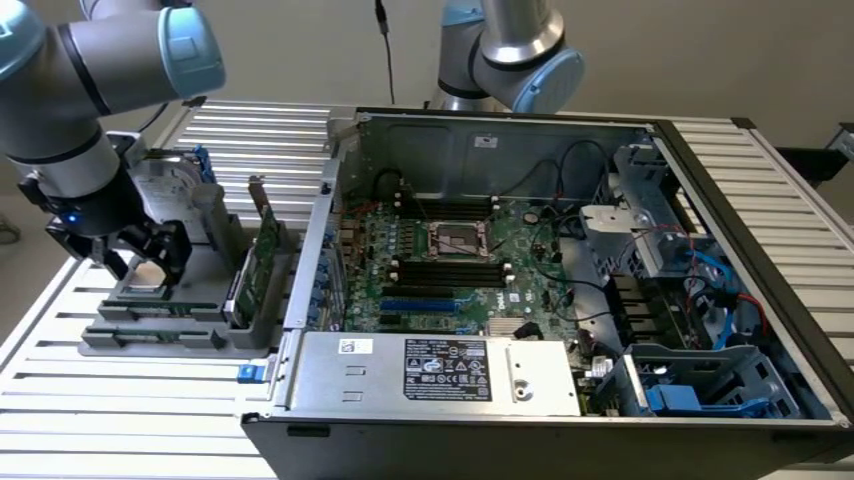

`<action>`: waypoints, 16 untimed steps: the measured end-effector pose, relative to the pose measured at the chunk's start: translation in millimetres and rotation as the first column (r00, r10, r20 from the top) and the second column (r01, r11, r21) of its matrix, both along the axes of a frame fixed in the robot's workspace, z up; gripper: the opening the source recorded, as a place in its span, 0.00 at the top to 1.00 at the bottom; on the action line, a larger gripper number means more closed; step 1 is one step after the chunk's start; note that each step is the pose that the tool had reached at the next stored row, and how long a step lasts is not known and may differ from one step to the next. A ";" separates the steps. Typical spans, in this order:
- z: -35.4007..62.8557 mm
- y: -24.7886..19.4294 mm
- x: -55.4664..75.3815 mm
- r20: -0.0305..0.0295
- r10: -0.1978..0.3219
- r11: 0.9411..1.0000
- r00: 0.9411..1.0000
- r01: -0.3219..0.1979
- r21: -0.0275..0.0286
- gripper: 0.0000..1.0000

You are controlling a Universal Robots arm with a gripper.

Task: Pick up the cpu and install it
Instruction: 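Pick up the cpu and move it towards the insertion slot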

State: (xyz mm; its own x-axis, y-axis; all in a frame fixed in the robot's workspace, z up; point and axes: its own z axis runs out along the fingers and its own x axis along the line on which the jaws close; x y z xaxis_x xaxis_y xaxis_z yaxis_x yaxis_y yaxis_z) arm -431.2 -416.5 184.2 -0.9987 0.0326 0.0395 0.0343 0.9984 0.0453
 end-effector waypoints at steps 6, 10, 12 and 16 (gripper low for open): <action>-1.4 0.0 0.0 0.000 0.000 1.000 1.000 0.000 0.003 0.25; -1.8 0.0 0.1 0.000 0.000 1.000 1.000 0.000 0.005 0.25; -1.9 0.0 0.1 0.000 0.000 1.000 1.000 0.000 0.006 0.27; -1.8 0.0 0.1 0.000 0.000 1.000 1.000 0.000 0.008 0.40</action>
